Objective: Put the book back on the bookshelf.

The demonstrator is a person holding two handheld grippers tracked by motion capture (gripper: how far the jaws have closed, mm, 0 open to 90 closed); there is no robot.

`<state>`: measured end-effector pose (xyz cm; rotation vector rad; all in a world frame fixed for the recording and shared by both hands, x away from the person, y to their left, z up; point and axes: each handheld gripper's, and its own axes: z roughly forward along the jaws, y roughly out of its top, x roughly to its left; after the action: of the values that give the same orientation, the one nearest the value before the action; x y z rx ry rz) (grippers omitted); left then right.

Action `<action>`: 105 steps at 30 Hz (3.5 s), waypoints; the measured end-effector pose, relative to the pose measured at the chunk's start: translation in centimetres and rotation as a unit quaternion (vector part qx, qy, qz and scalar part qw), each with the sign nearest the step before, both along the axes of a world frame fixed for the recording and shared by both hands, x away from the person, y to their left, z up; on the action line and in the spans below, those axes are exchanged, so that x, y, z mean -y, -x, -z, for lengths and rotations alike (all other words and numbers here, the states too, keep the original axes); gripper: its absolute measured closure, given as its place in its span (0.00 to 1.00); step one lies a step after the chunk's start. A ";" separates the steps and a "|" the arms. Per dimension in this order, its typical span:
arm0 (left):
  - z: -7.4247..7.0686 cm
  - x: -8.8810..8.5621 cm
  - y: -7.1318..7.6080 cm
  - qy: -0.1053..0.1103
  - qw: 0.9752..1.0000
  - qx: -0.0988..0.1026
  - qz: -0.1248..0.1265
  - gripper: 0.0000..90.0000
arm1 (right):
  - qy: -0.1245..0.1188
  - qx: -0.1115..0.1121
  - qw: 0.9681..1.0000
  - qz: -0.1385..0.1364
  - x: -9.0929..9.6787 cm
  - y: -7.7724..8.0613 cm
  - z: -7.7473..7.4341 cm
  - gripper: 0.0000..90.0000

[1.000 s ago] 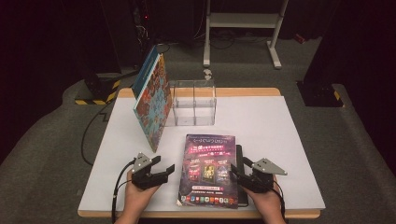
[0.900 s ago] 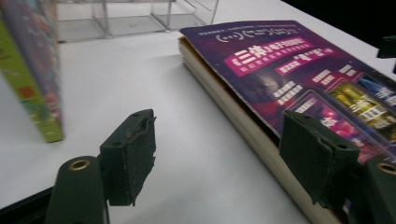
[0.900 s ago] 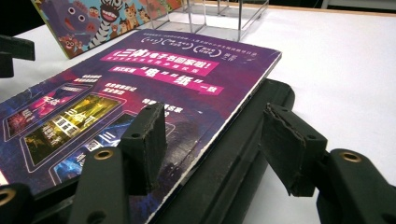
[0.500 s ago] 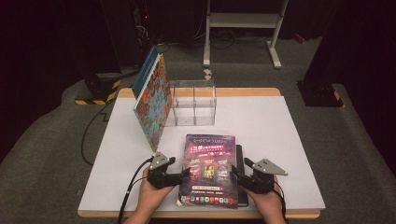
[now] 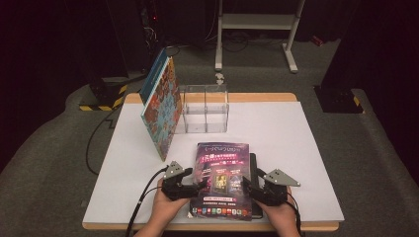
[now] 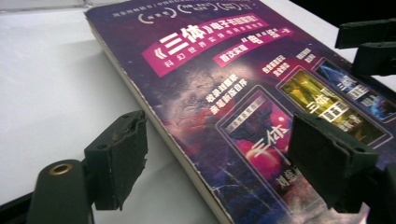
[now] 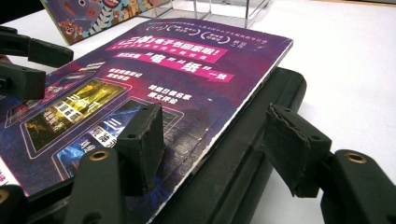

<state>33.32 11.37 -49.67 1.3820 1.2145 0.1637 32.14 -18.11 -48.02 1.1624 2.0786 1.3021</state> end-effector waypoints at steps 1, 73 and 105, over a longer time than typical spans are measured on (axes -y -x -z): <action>0.0 0.0 0.0 0.000 1.000 -0.002 0.004 0.22 | 0.000 0.000 1.000 -0.001 0.0 0.0 0.0 0.42; -0.7 2.9 1.1 -0.020 0.999 0.042 0.022 0.24 | -0.026 -0.026 0.999 0.027 1.7 -0.6 0.0 0.37; -0.2 3.5 0.9 0.005 0.999 0.020 0.026 0.16 | -0.063 -0.087 0.994 0.009 1.6 -0.9 0.8 0.19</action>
<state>32.46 7.82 -49.49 1.3932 1.1440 0.1473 33.03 -19.67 -48.83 1.3918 2.1272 1.3835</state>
